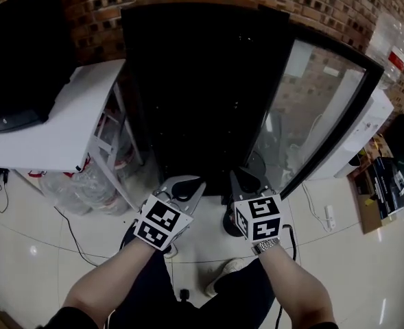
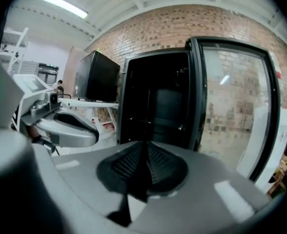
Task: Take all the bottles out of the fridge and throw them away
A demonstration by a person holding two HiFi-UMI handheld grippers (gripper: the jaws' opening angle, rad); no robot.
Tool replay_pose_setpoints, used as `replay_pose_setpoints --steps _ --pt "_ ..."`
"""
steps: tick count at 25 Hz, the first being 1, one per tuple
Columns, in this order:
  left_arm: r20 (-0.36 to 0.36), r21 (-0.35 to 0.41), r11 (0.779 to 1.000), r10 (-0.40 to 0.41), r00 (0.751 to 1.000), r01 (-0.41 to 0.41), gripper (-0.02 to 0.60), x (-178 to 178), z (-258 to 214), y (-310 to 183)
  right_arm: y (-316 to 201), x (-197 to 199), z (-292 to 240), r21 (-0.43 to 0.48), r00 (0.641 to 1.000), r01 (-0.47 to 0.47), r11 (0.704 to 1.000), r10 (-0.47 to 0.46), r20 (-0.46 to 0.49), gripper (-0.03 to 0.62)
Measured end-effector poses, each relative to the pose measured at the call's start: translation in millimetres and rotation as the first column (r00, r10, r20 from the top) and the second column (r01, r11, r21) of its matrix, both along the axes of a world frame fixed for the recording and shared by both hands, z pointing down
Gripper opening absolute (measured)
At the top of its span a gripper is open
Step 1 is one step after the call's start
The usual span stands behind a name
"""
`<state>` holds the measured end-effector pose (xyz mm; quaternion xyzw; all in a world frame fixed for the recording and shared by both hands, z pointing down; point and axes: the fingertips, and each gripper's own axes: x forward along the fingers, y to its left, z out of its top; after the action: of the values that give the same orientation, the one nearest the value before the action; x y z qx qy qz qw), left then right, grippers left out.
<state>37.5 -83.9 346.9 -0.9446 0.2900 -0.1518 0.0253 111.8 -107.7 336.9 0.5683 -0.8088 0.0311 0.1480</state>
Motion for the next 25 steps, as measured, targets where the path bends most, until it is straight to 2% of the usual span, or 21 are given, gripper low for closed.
replay_pose_setpoints --steps 5,12,25 --pt "-0.051 0.042 0.999 -0.002 0.999 0.005 0.009 -8.1 -35.1 -11.1 -9.6 -16.7 -33.5 0.058 1.000 0.021 0.998 -0.022 0.006 0.002" --pt "-0.074 0.090 0.996 0.000 0.997 0.007 0.008 -13.7 -66.4 -34.9 -32.9 -23.1 -72.6 0.123 1.000 0.027 0.992 -0.028 0.008 0.002" --pt "-0.092 0.110 0.994 -0.013 0.996 0.023 0.008 -27.9 -82.4 -73.3 -77.7 -51.0 -76.7 0.114 0.998 0.057 0.992 -0.056 -0.007 0.000"
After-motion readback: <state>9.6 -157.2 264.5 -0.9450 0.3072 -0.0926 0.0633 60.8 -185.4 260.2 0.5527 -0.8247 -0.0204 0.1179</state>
